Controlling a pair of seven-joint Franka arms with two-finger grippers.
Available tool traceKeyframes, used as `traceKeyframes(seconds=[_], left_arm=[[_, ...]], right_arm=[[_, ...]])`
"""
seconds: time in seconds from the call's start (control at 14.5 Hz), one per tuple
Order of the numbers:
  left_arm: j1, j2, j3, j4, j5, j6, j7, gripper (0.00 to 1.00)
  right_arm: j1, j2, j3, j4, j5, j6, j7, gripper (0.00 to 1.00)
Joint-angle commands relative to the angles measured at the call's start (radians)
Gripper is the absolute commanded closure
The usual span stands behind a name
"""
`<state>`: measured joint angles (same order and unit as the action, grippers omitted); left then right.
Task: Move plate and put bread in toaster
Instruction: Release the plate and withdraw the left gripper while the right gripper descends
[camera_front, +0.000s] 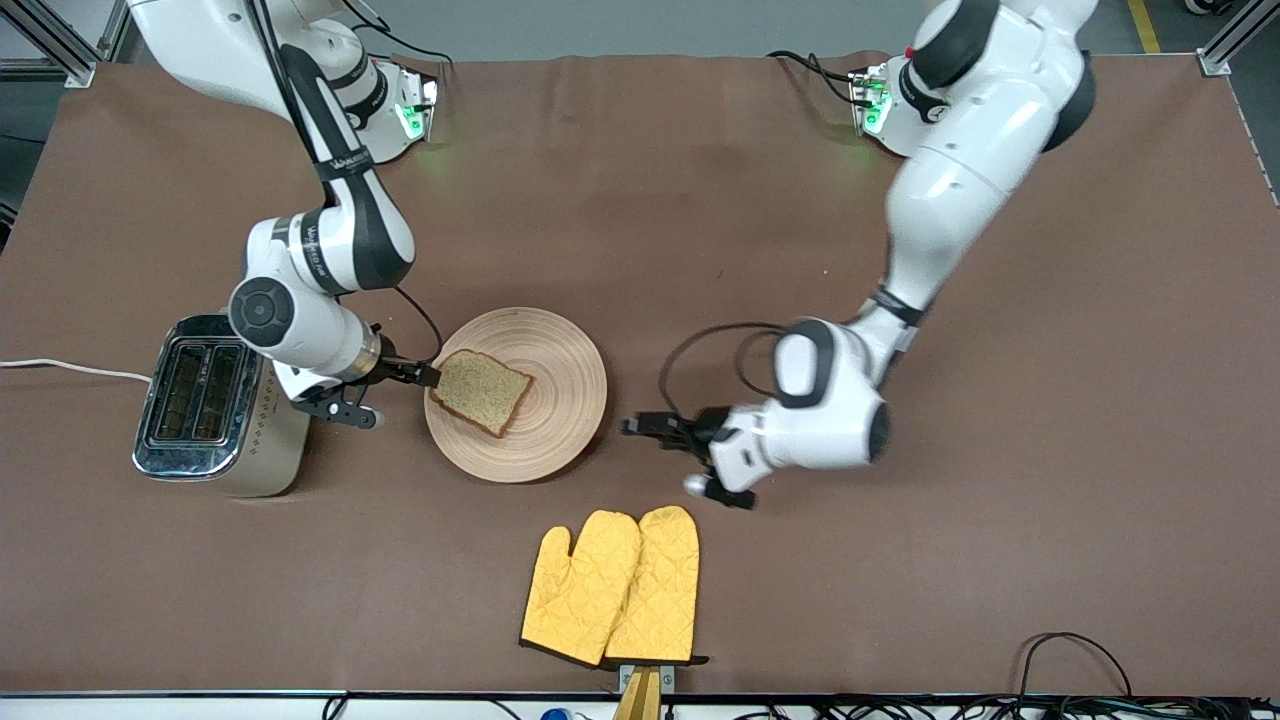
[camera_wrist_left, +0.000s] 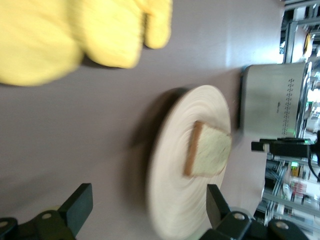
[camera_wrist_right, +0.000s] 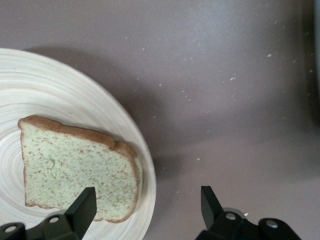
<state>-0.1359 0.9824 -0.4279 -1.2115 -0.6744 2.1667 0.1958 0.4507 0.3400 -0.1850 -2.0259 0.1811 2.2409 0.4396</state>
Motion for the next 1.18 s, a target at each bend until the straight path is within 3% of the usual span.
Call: traceKeyframes(seconds=[0.0, 0.21, 0.35, 0.62, 0.9, 1.11], left_arm=[[0.134, -0.034, -0.003, 0.024, 0.094, -0.186, 0.025, 0.0], [0.252, -0.07, -0.002, 0.049, 0.253, -0.315, 0.091, 0.0], [0.286, -0.129, -0.002, 0.058, 0.416, -0.355, 0.111, 0.0], [0.283, -0.344, 0.005, 0.056, 0.741, -0.419, 0.1, 0.0], [0.289, -0.549, 0.009, 0.053, 0.794, -0.559, 0.091, 0.0], [0.298, -0.677, 0.008, 0.044, 0.809, -0.623, -0.039, 0.0]], right_arm=[[0.016, -0.035, -0.01, -0.042, 0.012, 0.016, 0.027, 0.2], [0.042, -0.033, -0.01, -0.042, 0.001, 0.035, 0.025, 0.35], [0.059, -0.033, -0.01, -0.062, 0.001, 0.063, 0.025, 0.39], [0.065, -0.029, -0.01, -0.106, -0.002, 0.129, 0.024, 0.41], [0.071, -0.027, -0.01, -0.109, -0.003, 0.134, 0.022, 0.46], [0.074, -0.018, -0.01, -0.109, -0.005, 0.134, 0.024, 0.5]])
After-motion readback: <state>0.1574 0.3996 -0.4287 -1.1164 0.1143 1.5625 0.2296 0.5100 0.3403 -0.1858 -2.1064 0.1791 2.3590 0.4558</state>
